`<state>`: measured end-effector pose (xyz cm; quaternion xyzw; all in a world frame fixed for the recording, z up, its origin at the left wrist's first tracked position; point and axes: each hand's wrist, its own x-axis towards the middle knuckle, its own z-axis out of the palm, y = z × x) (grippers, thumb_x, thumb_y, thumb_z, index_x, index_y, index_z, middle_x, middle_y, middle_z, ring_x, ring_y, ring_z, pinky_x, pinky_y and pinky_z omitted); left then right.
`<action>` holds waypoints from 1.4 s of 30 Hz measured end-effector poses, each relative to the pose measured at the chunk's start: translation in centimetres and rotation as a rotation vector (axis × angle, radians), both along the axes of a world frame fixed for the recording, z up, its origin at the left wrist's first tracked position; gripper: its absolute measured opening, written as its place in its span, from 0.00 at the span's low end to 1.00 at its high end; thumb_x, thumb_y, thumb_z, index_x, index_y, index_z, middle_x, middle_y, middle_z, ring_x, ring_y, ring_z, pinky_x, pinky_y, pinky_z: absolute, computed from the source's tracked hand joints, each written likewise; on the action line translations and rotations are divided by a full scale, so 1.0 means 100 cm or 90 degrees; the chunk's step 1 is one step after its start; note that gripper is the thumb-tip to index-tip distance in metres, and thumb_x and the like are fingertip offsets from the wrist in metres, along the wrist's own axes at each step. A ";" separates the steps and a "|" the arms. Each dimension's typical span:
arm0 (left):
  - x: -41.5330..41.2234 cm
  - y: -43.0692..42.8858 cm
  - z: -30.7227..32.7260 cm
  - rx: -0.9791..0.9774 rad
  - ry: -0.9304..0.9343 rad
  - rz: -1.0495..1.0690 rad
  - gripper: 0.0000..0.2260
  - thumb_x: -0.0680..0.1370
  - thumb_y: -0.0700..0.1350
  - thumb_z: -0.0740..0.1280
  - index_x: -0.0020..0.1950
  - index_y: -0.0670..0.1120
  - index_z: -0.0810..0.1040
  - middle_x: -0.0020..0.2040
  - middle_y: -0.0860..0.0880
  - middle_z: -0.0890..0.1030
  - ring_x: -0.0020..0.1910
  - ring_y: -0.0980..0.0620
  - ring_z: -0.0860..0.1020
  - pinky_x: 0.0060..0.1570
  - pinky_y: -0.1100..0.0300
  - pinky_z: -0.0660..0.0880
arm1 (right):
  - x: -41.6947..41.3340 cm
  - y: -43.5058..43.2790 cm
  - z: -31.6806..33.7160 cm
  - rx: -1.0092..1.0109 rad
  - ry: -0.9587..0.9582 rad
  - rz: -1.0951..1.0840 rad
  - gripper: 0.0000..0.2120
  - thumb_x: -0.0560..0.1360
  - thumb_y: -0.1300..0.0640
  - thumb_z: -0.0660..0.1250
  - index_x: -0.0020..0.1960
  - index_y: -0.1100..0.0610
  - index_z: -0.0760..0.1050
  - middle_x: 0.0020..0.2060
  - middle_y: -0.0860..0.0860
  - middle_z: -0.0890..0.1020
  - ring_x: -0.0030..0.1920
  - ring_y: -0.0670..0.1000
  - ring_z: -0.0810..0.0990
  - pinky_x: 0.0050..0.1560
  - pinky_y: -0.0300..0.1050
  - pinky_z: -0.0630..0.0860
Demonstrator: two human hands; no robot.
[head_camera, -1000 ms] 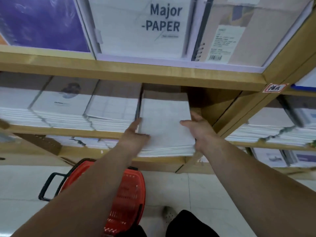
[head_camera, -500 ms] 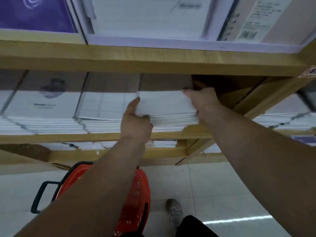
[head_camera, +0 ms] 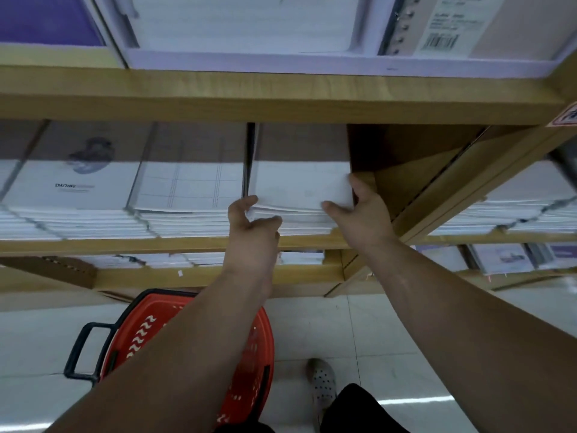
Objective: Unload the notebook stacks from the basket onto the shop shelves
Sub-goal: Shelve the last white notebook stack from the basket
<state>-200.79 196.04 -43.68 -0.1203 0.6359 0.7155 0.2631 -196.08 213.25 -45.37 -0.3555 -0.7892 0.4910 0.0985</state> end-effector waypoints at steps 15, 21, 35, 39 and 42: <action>-0.045 0.000 0.010 -0.366 0.300 -0.166 0.26 0.80 0.44 0.66 0.78 0.55 0.65 0.56 0.55 0.75 0.49 0.47 0.80 0.53 0.51 0.79 | -0.019 0.009 0.005 0.068 -0.073 0.129 0.37 0.81 0.54 0.68 0.83 0.48 0.51 0.83 0.47 0.51 0.82 0.53 0.53 0.80 0.50 0.57; -0.054 -0.001 0.008 -0.343 0.255 -0.138 0.30 0.79 0.38 0.62 0.80 0.54 0.61 0.62 0.50 0.77 0.50 0.46 0.80 0.47 0.52 0.81 | -0.007 -0.018 0.023 0.099 -0.131 0.134 0.39 0.80 0.45 0.68 0.83 0.48 0.51 0.83 0.48 0.51 0.83 0.52 0.42 0.81 0.61 0.46; -0.139 -0.153 0.013 -0.460 0.297 -0.201 0.30 0.81 0.40 0.62 0.82 0.55 0.58 0.65 0.45 0.77 0.48 0.43 0.81 0.38 0.57 0.77 | -0.094 -0.135 0.019 0.269 -0.263 0.307 0.41 0.80 0.37 0.63 0.84 0.47 0.45 0.84 0.47 0.47 0.83 0.55 0.39 0.78 0.68 0.39; -0.158 -0.165 0.014 -0.713 0.432 -0.404 0.42 0.77 0.61 0.69 0.83 0.50 0.53 0.69 0.37 0.69 0.66 0.35 0.72 0.61 0.48 0.72 | -0.111 -0.136 0.016 0.319 -0.299 0.327 0.39 0.81 0.34 0.57 0.84 0.45 0.43 0.83 0.45 0.43 0.83 0.56 0.38 0.78 0.70 0.39; -0.159 -0.165 0.014 -0.859 0.550 -0.471 0.50 0.69 0.72 0.68 0.82 0.47 0.56 0.75 0.39 0.61 0.72 0.35 0.64 0.69 0.44 0.67 | -0.108 -0.132 0.017 0.340 -0.303 0.233 0.44 0.76 0.25 0.56 0.83 0.43 0.44 0.84 0.49 0.44 0.82 0.60 0.40 0.77 0.71 0.42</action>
